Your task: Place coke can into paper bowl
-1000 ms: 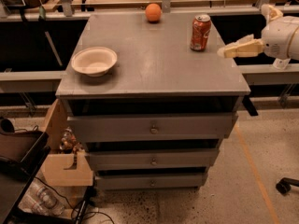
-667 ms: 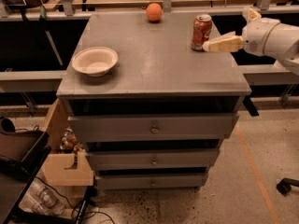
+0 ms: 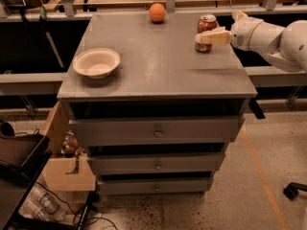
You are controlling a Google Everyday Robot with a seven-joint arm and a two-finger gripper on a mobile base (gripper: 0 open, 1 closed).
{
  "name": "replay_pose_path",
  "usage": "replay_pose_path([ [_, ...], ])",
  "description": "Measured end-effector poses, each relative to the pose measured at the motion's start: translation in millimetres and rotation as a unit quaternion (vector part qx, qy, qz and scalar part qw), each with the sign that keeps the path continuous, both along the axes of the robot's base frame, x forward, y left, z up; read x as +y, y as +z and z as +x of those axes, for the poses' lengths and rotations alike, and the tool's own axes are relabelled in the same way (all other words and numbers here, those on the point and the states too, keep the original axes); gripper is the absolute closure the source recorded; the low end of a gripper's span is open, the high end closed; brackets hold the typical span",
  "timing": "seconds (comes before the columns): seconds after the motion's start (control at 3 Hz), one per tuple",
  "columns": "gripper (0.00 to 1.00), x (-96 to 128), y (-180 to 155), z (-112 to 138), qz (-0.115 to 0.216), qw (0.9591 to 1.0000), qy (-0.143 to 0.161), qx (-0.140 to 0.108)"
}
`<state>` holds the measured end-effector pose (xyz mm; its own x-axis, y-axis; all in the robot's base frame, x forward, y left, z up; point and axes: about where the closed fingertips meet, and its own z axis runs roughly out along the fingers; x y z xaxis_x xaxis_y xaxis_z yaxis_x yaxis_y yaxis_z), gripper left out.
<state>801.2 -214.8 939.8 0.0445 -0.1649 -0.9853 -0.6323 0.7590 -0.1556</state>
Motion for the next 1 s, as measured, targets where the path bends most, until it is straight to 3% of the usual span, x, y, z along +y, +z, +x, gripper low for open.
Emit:
replay_pose_path([
  [0.33, 0.0, 6, -24, 36, 0.032, 0.9989, -0.002, 0.033],
  [0.67, 0.0, 10, -41, 52, 0.048, 0.9975, -0.001, 0.051],
  [1.0, 0.18, 13, -42, 53, 0.049, 0.9975, 0.0, 0.052],
])
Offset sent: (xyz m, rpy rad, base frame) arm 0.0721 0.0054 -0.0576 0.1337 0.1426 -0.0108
